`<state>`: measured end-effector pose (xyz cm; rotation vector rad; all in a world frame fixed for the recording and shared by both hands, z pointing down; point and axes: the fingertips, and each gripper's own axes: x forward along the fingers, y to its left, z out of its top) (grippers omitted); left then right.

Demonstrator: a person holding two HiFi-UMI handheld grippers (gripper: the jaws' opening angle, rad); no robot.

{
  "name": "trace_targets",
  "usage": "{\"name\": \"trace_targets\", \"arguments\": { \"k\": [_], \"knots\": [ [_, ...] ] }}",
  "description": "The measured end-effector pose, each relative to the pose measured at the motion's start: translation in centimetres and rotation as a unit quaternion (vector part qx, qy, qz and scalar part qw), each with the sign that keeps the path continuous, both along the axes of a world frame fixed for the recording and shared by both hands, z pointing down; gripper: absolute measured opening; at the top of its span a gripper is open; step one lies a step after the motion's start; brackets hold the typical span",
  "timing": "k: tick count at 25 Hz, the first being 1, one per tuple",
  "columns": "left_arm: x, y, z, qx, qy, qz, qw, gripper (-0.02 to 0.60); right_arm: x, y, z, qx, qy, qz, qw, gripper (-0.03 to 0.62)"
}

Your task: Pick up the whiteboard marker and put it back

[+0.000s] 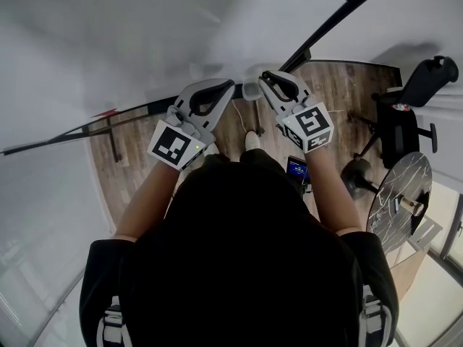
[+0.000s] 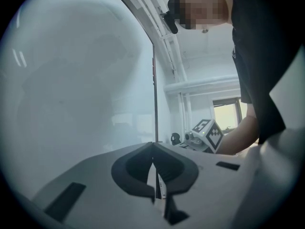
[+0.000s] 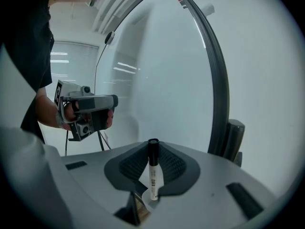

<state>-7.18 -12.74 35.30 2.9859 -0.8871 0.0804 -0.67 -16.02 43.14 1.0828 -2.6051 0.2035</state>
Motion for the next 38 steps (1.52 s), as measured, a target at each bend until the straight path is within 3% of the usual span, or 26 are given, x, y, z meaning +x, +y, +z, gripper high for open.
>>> {"name": "trace_targets", "arguments": {
  "k": [20, 24, 28, 38],
  "knots": [
    [-1.2, -0.4, 0.8, -0.008, 0.004, -0.020, 0.9998, 0.003, -1.7, -1.9, 10.4, -0.046, 0.071, -0.041, 0.996, 0.063],
    [-1.9, -0.2, 1.6, -0.022, -0.014, -0.027, 0.9993, 0.003, -1.8, -1.9, 11.6, -0.057, 0.081, -0.046, 0.994, 0.063],
    [-2.0, -0.5, 0.9, -0.014, 0.003, -0.031, 0.9994, 0.003, -2.0, -1.8, 12.5, -0.067, 0.086, -0.050, 0.993, 0.063],
    [-1.7, -0.9, 1.5, -0.018, 0.000, -0.028, 0.9994, 0.003, -1.9, -2.2, 14.7, -0.085, 0.099, -0.050, 0.990, 0.063]
  ]
}}
